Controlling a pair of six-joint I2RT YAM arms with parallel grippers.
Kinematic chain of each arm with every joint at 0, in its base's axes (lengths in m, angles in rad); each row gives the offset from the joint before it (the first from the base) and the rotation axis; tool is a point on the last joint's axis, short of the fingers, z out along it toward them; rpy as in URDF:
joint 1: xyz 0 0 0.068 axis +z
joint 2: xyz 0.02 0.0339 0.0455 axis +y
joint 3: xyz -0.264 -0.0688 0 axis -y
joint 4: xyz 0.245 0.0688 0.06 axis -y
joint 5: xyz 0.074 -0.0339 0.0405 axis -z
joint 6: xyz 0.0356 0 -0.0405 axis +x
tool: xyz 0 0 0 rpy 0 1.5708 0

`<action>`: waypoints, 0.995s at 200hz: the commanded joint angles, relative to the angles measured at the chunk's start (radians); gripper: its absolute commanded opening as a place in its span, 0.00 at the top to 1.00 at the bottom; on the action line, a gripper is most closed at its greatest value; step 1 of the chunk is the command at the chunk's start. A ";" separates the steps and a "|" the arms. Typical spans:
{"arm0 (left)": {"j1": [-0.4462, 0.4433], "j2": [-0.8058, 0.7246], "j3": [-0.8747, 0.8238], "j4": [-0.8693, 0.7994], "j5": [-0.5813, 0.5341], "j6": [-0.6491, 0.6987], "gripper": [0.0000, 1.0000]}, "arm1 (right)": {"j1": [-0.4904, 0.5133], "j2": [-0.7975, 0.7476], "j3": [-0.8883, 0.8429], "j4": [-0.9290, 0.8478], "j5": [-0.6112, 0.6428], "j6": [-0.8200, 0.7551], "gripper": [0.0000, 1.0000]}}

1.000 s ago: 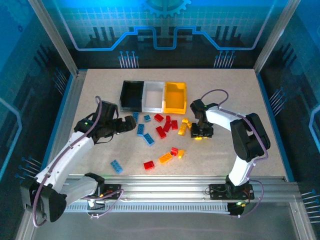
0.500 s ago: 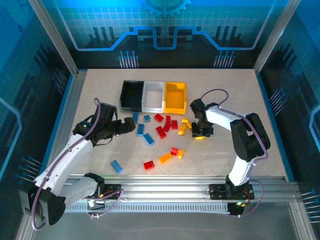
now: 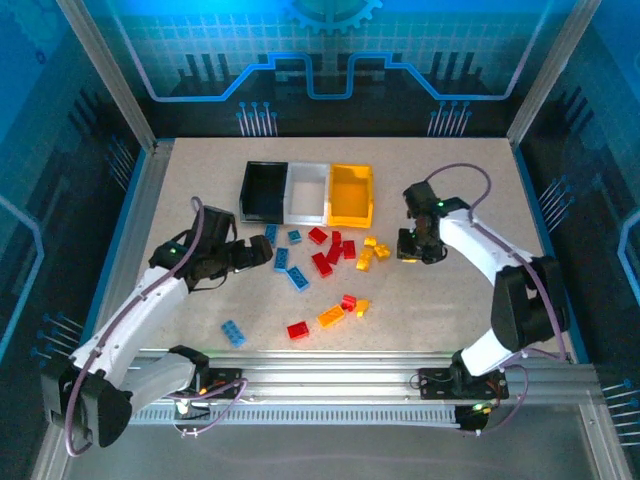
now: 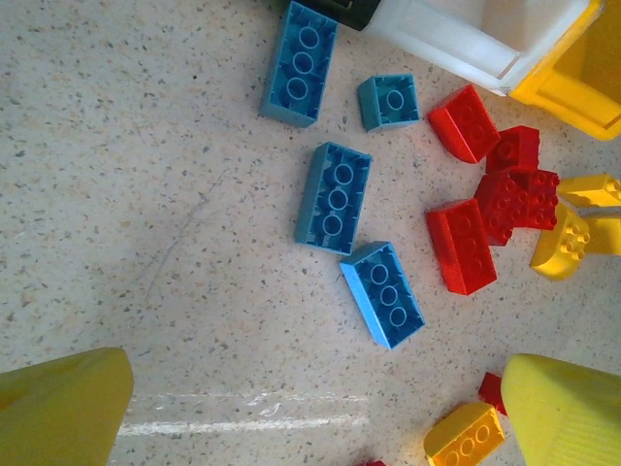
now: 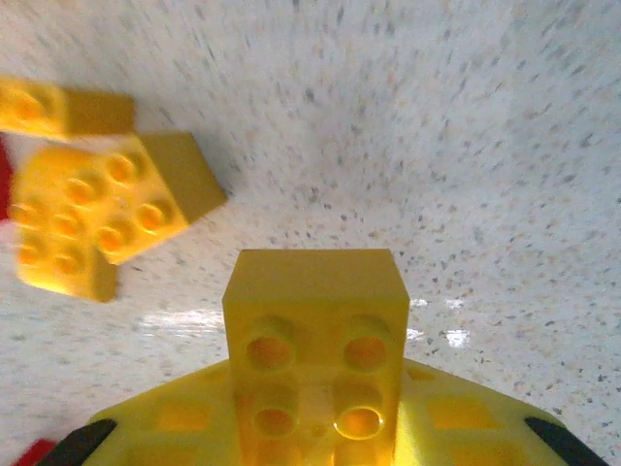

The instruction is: Sort the legos into containers by color

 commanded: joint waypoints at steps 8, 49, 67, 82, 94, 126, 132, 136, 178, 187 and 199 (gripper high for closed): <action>-0.005 0.040 0.032 0.029 0.059 -0.024 0.01 | -0.023 -0.005 0.124 -0.002 -0.189 0.001 0.72; -0.006 0.071 0.059 0.026 0.092 -0.021 0.01 | 0.024 0.202 0.378 0.030 -0.315 0.035 0.72; -0.005 0.067 0.064 0.005 0.093 -0.010 0.01 | 0.048 0.305 0.494 0.026 -0.328 0.039 0.72; -0.003 0.063 0.068 -0.016 0.097 -0.002 0.01 | 0.061 0.383 0.585 0.016 -0.320 0.035 0.72; -0.001 0.062 0.076 -0.033 0.099 0.001 0.01 | 0.067 0.445 0.650 0.001 -0.317 0.032 0.72; 0.002 0.059 0.089 -0.060 0.100 0.004 0.01 | 0.070 0.562 0.760 -0.014 -0.309 0.031 0.72; 0.003 0.058 0.088 -0.063 0.099 0.006 0.01 | 0.071 0.581 0.779 -0.019 -0.309 0.028 0.72; 0.004 0.058 0.089 -0.066 0.100 0.006 0.01 | 0.071 0.593 0.793 -0.023 -0.309 0.026 0.72; 0.013 0.047 0.087 -0.086 0.095 0.010 0.01 | 0.071 0.689 0.920 -0.069 -0.291 0.010 0.70; 0.017 0.044 0.086 -0.088 0.094 0.010 0.01 | 0.070 0.706 0.946 -0.078 -0.292 0.007 0.68; 0.023 0.040 0.088 -0.093 0.094 0.010 0.01 | 0.069 0.721 0.969 -0.086 -0.291 0.006 0.64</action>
